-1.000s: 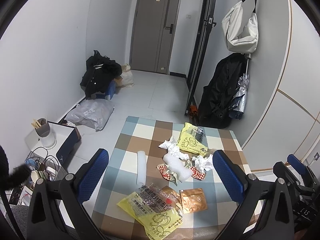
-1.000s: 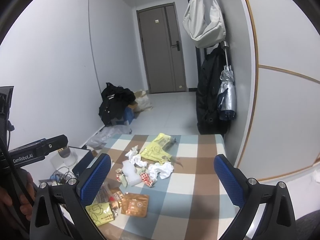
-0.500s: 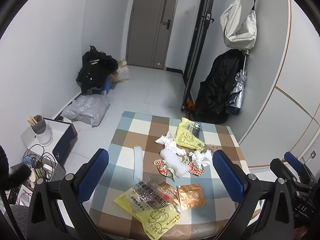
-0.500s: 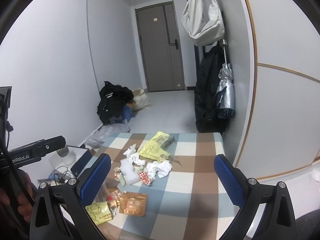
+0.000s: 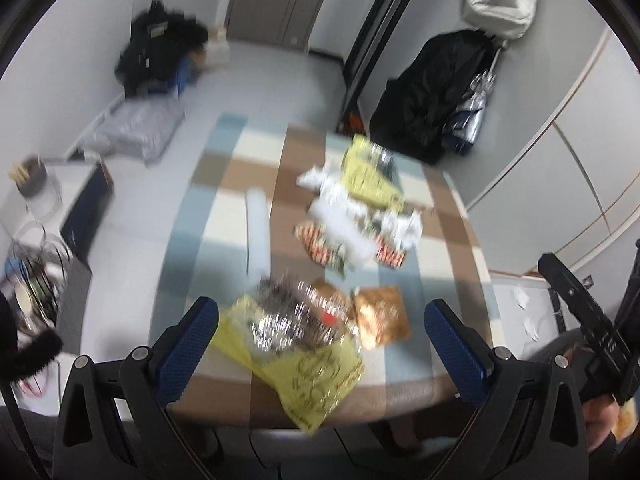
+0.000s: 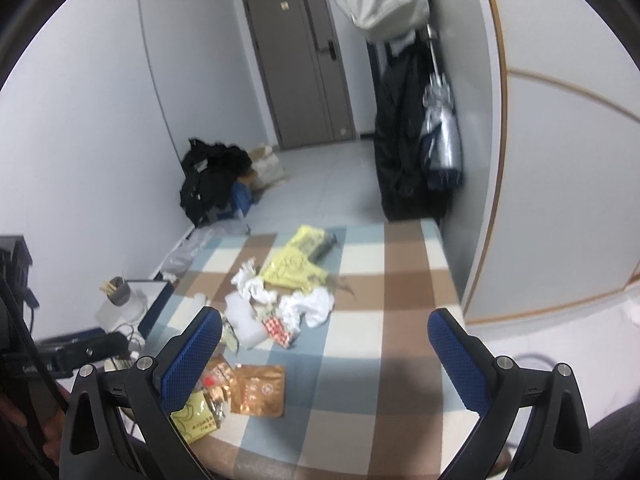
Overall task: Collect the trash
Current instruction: 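Lower the left tool and grasp the yellow bag with clear wrapper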
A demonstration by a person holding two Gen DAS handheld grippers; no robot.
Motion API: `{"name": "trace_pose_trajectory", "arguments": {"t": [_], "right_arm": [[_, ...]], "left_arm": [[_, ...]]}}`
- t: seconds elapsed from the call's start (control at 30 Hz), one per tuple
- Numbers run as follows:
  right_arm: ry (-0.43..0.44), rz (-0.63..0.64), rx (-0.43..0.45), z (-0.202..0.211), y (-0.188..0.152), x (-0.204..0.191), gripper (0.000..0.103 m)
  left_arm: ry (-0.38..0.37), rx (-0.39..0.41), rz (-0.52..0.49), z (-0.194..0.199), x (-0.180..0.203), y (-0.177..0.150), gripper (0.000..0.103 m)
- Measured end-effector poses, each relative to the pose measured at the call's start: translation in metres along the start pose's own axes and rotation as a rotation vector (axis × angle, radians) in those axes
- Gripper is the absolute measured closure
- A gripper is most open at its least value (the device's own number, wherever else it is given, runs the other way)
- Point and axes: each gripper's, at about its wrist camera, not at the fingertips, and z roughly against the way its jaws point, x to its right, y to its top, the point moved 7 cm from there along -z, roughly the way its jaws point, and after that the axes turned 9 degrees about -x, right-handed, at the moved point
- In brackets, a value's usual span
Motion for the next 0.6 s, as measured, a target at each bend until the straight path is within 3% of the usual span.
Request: {"name": "trace_pose_trajectory", "arguments": {"t": [0.33,0.47,0.6], "right_arm": [[0.026,-0.014,-0.124,-0.028,-0.012,-0.005,0.000],[0.045,-0.021,-0.137,-0.031,-0.012,-0.007,0.000],[0.060,-0.028,-0.140,-0.031,-0.012,-0.006,0.000]], "left_arm": [[0.009,-0.205,0.072,-0.040,-0.017,-0.025,0.002],[0.011,-0.253,0.085,-0.054,-0.018,-0.028,0.002],[0.067,-0.282,0.079,-0.066,-0.020,-0.027,0.002]]}}
